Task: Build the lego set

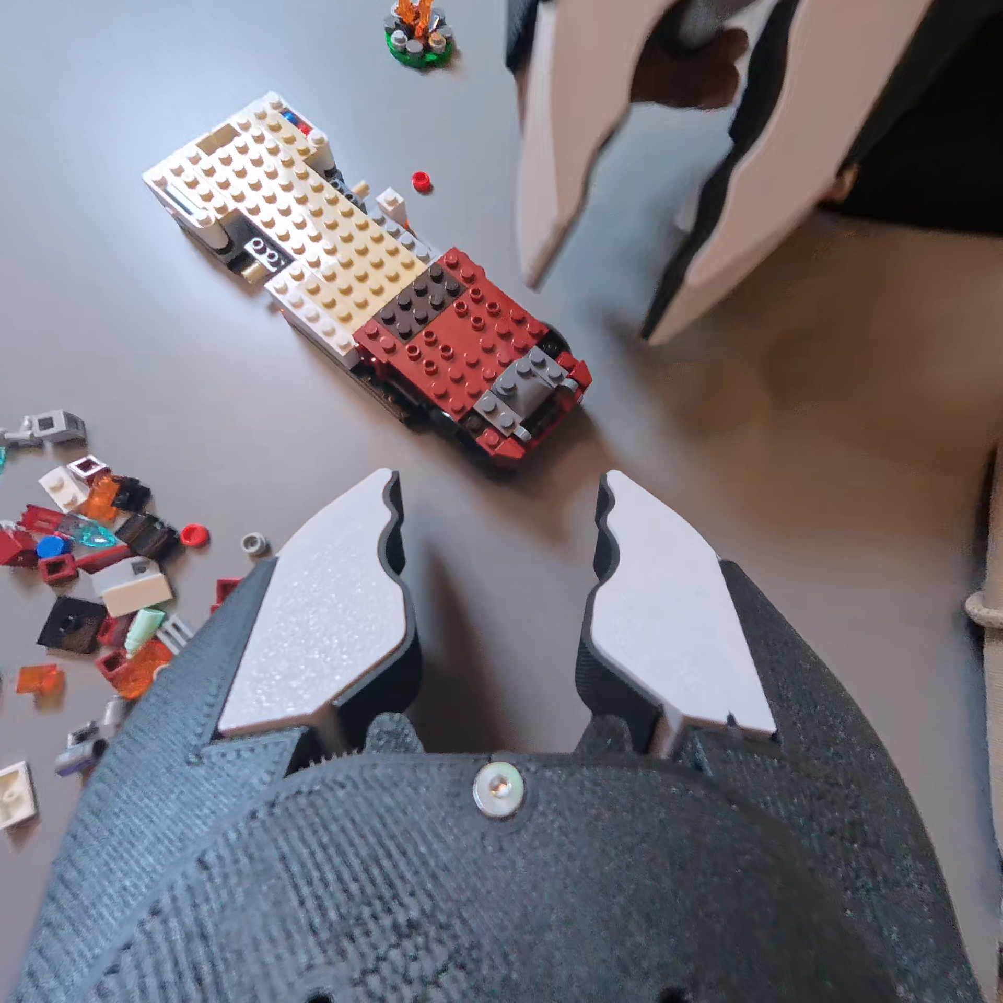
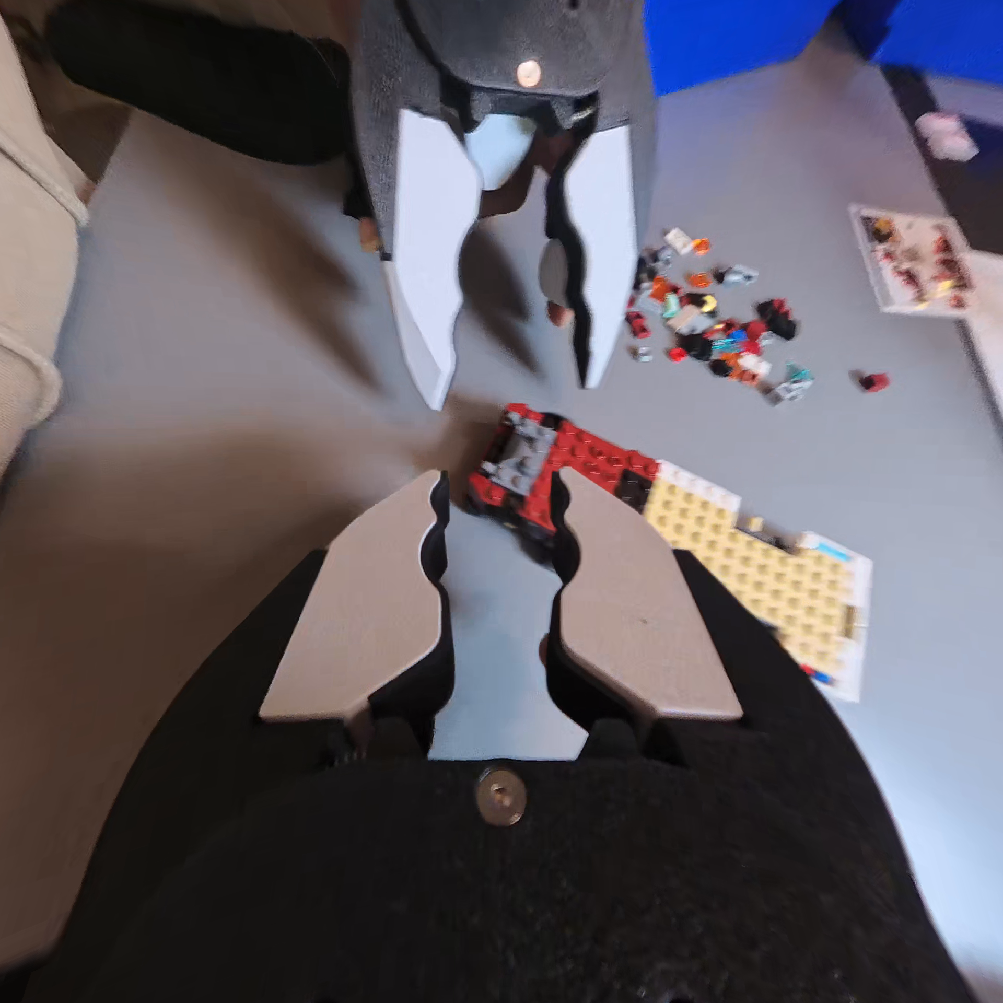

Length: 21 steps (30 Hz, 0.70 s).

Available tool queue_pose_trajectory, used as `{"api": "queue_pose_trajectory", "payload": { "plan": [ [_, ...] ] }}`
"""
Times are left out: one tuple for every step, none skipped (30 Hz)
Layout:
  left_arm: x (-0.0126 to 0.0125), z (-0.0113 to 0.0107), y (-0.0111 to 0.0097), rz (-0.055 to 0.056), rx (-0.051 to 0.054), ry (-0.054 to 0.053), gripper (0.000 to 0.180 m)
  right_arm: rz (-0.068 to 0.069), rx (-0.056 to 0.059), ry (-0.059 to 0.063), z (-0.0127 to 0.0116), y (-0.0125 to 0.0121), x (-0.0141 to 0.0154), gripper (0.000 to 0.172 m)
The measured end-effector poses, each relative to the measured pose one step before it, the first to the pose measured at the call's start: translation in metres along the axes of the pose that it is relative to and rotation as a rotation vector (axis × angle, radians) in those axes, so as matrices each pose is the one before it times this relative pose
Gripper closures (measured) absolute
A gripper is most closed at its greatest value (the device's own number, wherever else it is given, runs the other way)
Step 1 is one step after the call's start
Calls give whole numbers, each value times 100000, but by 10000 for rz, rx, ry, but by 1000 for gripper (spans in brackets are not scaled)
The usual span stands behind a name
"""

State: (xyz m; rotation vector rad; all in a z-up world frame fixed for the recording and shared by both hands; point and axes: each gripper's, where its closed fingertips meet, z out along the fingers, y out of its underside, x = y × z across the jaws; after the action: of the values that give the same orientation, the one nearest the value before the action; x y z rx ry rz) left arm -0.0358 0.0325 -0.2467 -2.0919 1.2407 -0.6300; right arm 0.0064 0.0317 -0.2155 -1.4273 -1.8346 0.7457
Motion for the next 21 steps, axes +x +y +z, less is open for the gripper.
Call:
{"api": "queue_pose_trajectory", "payload": {
  "plan": [
    [270, 152, 13, -137, 42, 14, 112, -430, -250, 1, -495, 185, 1026, 131],
    [362, 451, 45, -73, -9, -4, 111, -555, -547, -64, -329, 568, 1005, 124],
    [275, 601, 209, 69, -172, -79, 110, -706, -765, -58, -108, 837, 998, 117],
    [69, 513, 209, 246, -228, -187, 108, -772, -747, -135, 142, 758, 777, 110],
    [-106, 214, -248, 295, 34, -263, 111, -722, -629, -274, 343, 499, 491, 105],
    [263, 141, -293, 122, 118, 91, 116, -682, -552, -355, 444, 293, 319, 98],
    [159, 93, -152, 51, 125, 108, 120, -684, -442, -353, 432, 52, 272, 93],
    [-243, -22, 9, 27, 106, -74, 125, -661, -330, -350, 411, -121, 252, 89],
    [-341, -157, 42, 18, 102, -88, 129, -651, -286, -320, 411, -163, 282, 86],
    [-135, -239, 43, 41, 112, 87, 134, -656, -307, -283, 418, -66, 323, 82],
    [-82, -308, -69, 50, 204, 106, 137, -596, -340, -310, 397, 59, 269, 80],
    [-306, -351, -68, -7, 178, -43, 138, -482, -305, -373, 373, 93, 139, 78],
    [-291, -363, 16, 3, 97, -23, 139, -362, -248, -431, 354, 117, -8, 77],
    [-255, -340, 66, 0, 48, -6, 139, -262, -219, -437, 347, 137, -116, 76],
    [-365, -354, 4, 13, 75, -97, 138, -208, -185, -393, 359, 122, -172, 76],
    [-323, -340, -15, 52, 82, -78, 138, -164, -165, -349, 390, 102, -227, 77],
    [-260, -297, 39, 70, 48, -17, 138, -127, -158, -263, 411, 102, -220, 79],
    [-346, -291, 38, 37, 42, -81, 137, -57, -47, -170, 348, 4, -164, 83],
    [-284, -298, -75, 32, 98, -55, 137, 163, 185, -206, 116, -239, -221, 90],
    [-22, -335, -204, 56, 165, 76, 137, 314, 226, -73, -4, -218, -67, 94],
    [23, -328, -254, 57, 179, 79, 137, 255, 226, 36, -28, -125, -76, 95]
  ]
}}
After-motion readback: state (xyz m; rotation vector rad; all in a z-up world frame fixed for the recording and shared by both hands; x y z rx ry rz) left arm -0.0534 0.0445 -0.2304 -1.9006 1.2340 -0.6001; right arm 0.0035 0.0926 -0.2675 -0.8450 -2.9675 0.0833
